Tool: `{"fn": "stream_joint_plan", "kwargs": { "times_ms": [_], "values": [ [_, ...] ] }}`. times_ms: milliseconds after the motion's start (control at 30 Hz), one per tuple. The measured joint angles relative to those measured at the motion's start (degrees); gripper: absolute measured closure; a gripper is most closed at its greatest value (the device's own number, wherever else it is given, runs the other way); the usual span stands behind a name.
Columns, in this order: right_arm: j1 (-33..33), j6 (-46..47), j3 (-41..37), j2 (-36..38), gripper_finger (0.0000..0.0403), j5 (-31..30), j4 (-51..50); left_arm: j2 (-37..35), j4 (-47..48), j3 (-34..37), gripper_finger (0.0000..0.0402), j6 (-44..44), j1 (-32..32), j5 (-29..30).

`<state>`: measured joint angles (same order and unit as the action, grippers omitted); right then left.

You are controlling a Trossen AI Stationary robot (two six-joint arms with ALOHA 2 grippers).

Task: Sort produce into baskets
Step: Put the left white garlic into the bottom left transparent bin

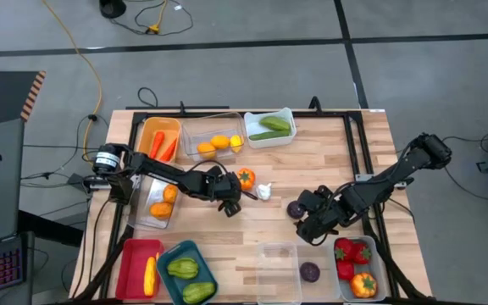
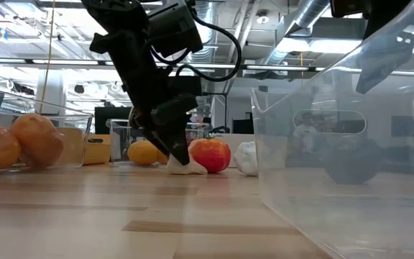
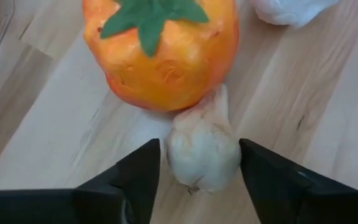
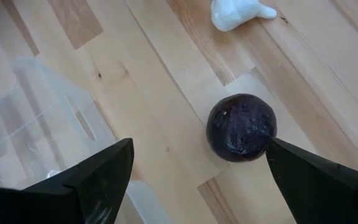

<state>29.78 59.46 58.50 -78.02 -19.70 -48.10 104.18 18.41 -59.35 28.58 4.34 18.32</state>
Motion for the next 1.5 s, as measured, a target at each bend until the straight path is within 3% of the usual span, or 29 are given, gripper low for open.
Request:
{"fn": "stream_joint_plan", "kwargs": {
  "times_ms": [333, 567, 767, 1067, 1300, 1500],
  "values": [
    [0.0, 0.0, 0.0, 0.0, 0.0013, 0.0, 0.0, 0.0, 0.1, 0.0, 0.0250, 0.0, 0.0, -0.1],
    [0.0, 0.0, 0.0, 0.0, 0.0013, 0.0, 0.0, 0.0, 0.7, -0.4, 0.0259, 0.0, 0.0, -1.5],
    [0.0, 0.0, 0.0, 0.0, 0.0013, 0.1, 0.0, 0.0, 7.7, -5.0, 0.0259, -0.1, 1.0, -7.9],
    [0.0, -0.2, 0.0, 0.0, 0.0013, 0.1, 0.0, 0.0, 17.6, -16.3, 0.0260, -2.2, 6.5, -9.0],
    [0.0, 0.0, 0.0, 0.0, 0.0013, 0.1, 0.0, -0.1, 13.2, -23.1, 0.0260, -7.4, 11.6, -9.0],
    [0.0, 0.0, 0.0, 0.0, 0.0013, 0.2, 0.0, -0.1, 2.7, -23.8, 0.0260, -9.5, 14.6, -9.0]
  ]
}}
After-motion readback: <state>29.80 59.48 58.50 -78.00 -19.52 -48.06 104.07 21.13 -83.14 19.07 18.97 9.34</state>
